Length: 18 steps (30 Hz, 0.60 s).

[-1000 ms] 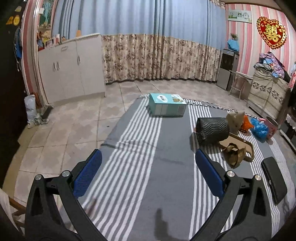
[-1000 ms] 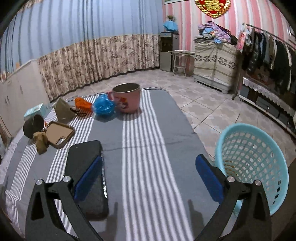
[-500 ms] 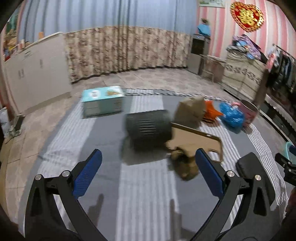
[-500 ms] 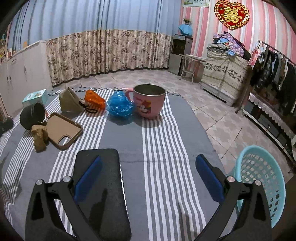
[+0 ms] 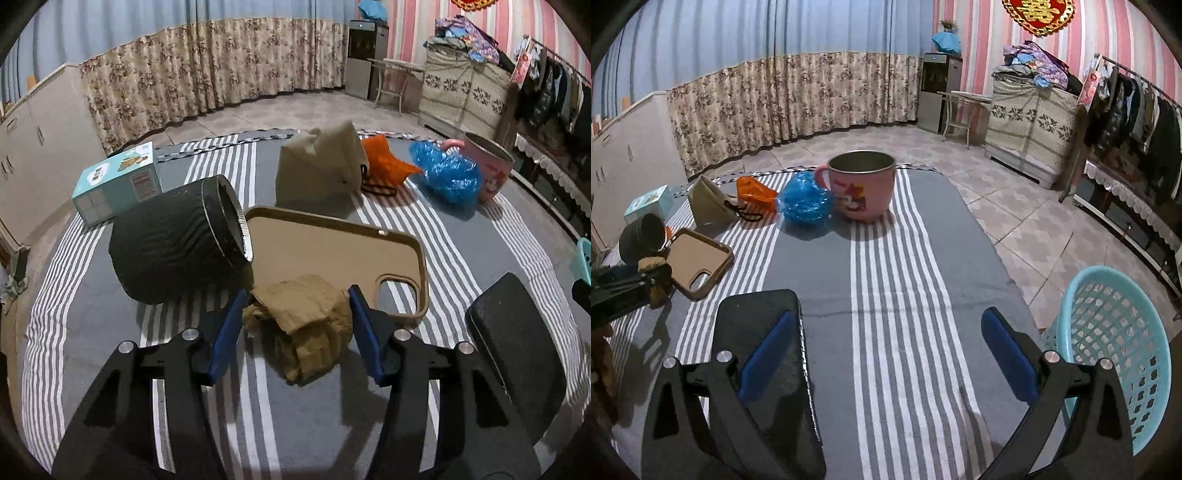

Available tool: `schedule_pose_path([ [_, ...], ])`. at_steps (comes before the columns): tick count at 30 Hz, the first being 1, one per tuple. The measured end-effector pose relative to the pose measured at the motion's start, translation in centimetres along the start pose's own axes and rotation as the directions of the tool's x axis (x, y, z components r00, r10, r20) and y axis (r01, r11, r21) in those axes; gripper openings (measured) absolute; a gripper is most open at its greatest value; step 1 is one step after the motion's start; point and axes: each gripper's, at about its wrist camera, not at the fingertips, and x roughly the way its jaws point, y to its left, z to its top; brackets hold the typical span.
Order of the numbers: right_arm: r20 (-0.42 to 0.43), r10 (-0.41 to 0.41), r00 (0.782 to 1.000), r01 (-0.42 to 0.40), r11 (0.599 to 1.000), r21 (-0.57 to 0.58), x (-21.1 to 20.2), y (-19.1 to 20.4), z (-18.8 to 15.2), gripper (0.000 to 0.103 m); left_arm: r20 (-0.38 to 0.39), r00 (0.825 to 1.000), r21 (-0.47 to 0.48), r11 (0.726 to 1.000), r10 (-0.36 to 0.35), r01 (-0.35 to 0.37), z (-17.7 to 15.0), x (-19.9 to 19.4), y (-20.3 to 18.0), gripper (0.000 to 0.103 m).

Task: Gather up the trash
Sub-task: 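Grasp the tan crumpled paper bag with the left tool and lift it, then grasp the black ribbed cylinder with the right tool while the left tool holds the bag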

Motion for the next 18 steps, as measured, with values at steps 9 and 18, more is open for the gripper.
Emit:
schedule_pose_path([
  [9, 0.003, -0.011, 1.000, 0.011, 1.000, -0.009, -1.1, 1.6, 0.4, 0.098, 0.090, 0.996, -0.043, 0.999, -0.007, 0.011, -0.8, -5.3, 3.2, 0.052],
  [18, 0.023, 0.027, 0.999, -0.026, 0.999, -0.041, -3.1, 7.5, 2.1, 0.098, 0.158, 0.980, -0.169, 0.981, 0.125, -0.097, -1.9, -11.9, 14.7, 0.052],
])
